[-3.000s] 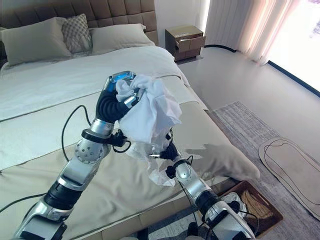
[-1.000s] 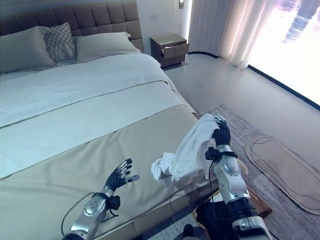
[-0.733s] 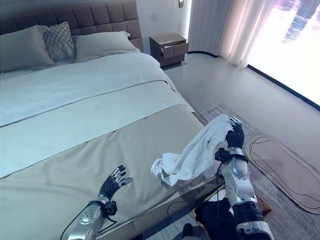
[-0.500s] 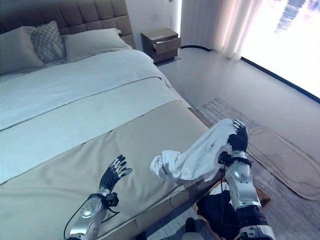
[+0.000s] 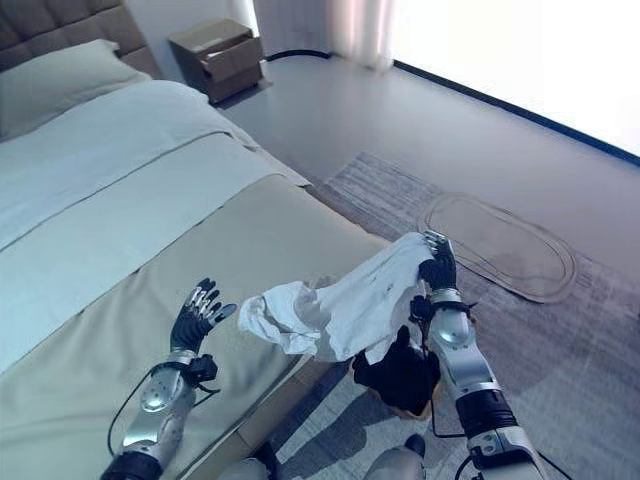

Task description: Pick up clothes into the bucket

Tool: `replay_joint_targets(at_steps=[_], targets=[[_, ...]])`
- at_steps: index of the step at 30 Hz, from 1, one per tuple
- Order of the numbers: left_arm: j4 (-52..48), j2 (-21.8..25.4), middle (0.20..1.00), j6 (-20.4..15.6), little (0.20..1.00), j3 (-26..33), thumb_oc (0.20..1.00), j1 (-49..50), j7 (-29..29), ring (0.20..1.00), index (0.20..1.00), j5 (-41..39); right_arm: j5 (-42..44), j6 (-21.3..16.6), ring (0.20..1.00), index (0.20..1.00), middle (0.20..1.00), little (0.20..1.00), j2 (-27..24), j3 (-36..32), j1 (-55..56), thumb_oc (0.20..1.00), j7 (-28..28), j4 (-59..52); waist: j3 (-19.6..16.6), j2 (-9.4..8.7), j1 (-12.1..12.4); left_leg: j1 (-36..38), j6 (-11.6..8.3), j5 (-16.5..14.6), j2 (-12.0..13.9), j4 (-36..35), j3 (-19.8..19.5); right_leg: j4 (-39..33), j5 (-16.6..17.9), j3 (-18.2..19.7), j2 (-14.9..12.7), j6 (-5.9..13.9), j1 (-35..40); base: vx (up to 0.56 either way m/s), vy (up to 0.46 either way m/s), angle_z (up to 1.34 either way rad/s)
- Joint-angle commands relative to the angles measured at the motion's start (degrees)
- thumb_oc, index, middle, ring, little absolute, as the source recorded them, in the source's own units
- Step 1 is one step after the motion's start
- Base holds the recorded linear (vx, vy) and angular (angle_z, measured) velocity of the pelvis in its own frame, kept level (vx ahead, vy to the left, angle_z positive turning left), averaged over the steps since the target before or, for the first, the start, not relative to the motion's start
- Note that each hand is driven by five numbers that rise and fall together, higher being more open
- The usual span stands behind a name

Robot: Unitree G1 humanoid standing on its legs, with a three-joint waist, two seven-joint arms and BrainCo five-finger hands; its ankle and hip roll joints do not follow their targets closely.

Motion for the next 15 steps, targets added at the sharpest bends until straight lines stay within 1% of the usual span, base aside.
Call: replay_joint_targets(at_steps=[1,5,6,7,8,9,10,11,12,13,15], targets=[[-6.64,3.82,1.0,-4.79,1.0,2.67,1.0,-0.62,2.35,1.0,1.0,-2.59,0.2,-4.52,0.2,0.2,0.2,0.2,2.02,-2.44,-5.31,0.2,-0.9,-6.96,-3.13,-5.33,0.17,-6.23,-0.37,-5.0,-4.24,3.84,-1.36,-5.55,7.08,0.81,-3.62,2.2,-1.37,-0.06,-0.207,-0.24],[-7.91,3.53,1.0,-5.14,1.0,2.63,1.0,-1.0,3.37,1.0,1.0,-3.18,0.51,-5.16,0.2,0.2,0.2,0.2,0.99,-3.94,-4.94,0.2,-2.37,-9.64,-1.5,-3.96,-0.61,-7.31,-1.59,-3.07,-1.97,2.5,-2.03,-5.35,5.84,0.37,-1.64,1.33,-2.51,-0.06,-0.151,-0.01],[-8.46,3.58,1.0,-5.23,1.0,2.4,1.0,-1.1,3.31,1.0,1.0,-3.38,0.53,-5.28,0.2,0.2,0.2,0.2,0.62,-4.42,-5.03,0.2,-2.85,-10.21,-0.82,-3.48,-0.8,-7.89,-1.85,-2.68,-1.7,2.34,-2.26,-5.11,5.61,0.4,-1.38,1.15,-3.08,-0.08,-0.084,0.04],[-8.47,3.56,1.0,-5.22,1.0,2.39,1.0,-1.14,3.31,1.0,1.0,-3.39,0.53,-5.26,0.2,0.2,0.2,0.2,0.59,-4.45,-5.03,0.2,-2.86,-10.25,-0.85,-3.42,-0.8,-7.99,-1.88,-2.65,-1.64,2.36,-2.31,-5.04,5.57,0.37,-1.34,1.11,-3.17,-0.13,-0.073,0.07],[-8.76,3.94,1.0,-5.5,1.0,1.41,1.0,-1.56,3.41,1.0,1.0,-2.9,0.08,-5.87,0.2,0.2,0.2,0.2,-0.19,-5.55,-6.02,0.2,-4.69,-11.24,0.7,-2.44,-1.26,-9.22,-2.11,-2.17,-1.25,2.4,-2.63,-4.22,5.24,0.77,-1.14,0.88,-5.02,-0.12,-0.059,0.04],[-8.92,3.91,1.0,-5.6,1.0,0.94,1.0,-1.78,3.48,1.0,1.0,-2.71,0.2,-6.13,0.2,0.2,0.2,0.2,-0.37,-6.09,-6.51,0.2,-5.45,-11.69,1.35,-1.93,-1.43,-9.78,-2.15,-2.06,-1.11,2.56,-2.7,-3.52,5.14,1.19,-1.11,0.72,-6.1,-0.11,-0.058,0.02],[-8.89,3.86,1.0,-5.61,1.0,0.89,1.0,-1.82,3.5,1.0,1.0,-2.7,0.19,-6.11,0.2,0.2,0.2,0.2,-0.43,-6.12,-6.5,0.2,-5.48,-11.71,1.46,-1.78,-1.3,-9.71,-2.24,-2.41,-0.92,2.84,-2.68,-3.14,4.81,1.31,-1.01,0.74,-6.14,-0.1,-0.032,-0.03],[-8.63,3.88,1.0,-5.69,1.0,-0.29,1.0,-2.11,3.97,1.0,1.0,-2.08,0.21,-6.73,0.2,0.2,0.2,0.2,-0.71,-7.12,-7.85,0.2,-7.62,-13.03,2.86,-0.82,-1.66,-10.5,-2.41,-2.12,-0.65,3.09,-2.33,-1.91,4.76,2.17,-1.08,0.6,-8.13,-0.06,-0.023,-0.02],[-8.6,3.86,1.0,-5.7,1.0,-0.32,1.0,-2.16,3.98,1.0,1.0,-2.07,0.19,-6.69,0.2,0.2,0.2,0.2,-0.72,-7.14,-7.85,0.2,-7.65,-13.08,2.85,-0.81,-1.57,-10.52,-2.42,-2.13,-0.63,3.11,-2.27,-1.83,4.73,2.26,-1.07,0.59,-8.25,-0.09,-0.032,-0.1],[-7.7,3.53,1.0,-5.56,1.0,-0.89,1.0,-2.13,4.14,1.0,1.0,-1.65,-0.33,-6.9,0.2,0.2,0.2,0.2,-1.33,-8.12,-8.88,0.2,-8.67,-14.25,3.29,-0.26,-1.9,-10.36,-2.53,-1.94,-0.45,2.72,-1.68,-1.71,4.73,2.77,-0.92,0.56,-8.97,-0.02,-0.011,-0.12],[-6.79,3.06,1.0,-5.35,1.0,-1.16,1.0,-1.95,4.19,1.0,1.0,-2.04,-0.67,-7.07,0.2,0.2,0.2,0.2,-2.34,-9.11,-9.55,0.2,-9.8,-15.53,3.46,0.07,-2.15,-10.0,-2.8,-1.52,-0.39,1.97,-0.93,-1.92,4.91,3.24,-0.61,0.61,-9.18,-0.02,-0.01,-0.14]])
